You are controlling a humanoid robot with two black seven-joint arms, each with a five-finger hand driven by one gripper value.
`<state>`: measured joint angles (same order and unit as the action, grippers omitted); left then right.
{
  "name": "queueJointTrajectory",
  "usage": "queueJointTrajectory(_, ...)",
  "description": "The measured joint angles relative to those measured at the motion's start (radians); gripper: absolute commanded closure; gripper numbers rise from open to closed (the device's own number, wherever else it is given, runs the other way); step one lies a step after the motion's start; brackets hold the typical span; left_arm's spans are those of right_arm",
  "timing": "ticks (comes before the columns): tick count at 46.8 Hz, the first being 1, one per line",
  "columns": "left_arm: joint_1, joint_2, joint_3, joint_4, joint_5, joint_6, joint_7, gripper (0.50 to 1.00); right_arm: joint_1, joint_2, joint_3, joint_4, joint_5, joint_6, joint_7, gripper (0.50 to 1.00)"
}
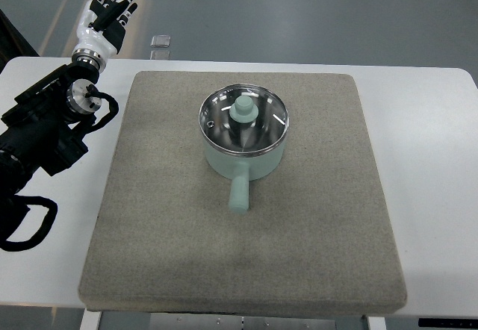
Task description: Place lid left of pot with left hand
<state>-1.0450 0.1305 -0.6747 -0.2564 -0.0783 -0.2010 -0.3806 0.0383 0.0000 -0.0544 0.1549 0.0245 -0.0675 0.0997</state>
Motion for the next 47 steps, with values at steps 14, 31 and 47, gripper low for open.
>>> queueJointTrajectory(14, 0.0, 0.005, 0.0, -0.002, 0.0, 0.0, -0.003, 0.504, 0.0, 0.0, -0.001, 0.0, 0.0, 0.0, 0.0, 0.579)
queueJointTrajectory(31, -0.006, 0.017, 0.001, -0.006, 0.001, -0.02, -0.003, 0.506, 0.0, 0.0, 0.0, 0.0, 0.0, 0.0, 0.0, 0.579)
queueJointTrajectory(47, -0.02, 0.017, 0.021, -0.006, 0.02, -0.018, 0.0, 0.506, 0.0, 0.0, 0.0, 0.0, 0.0, 0.0, 0.0, 0.579)
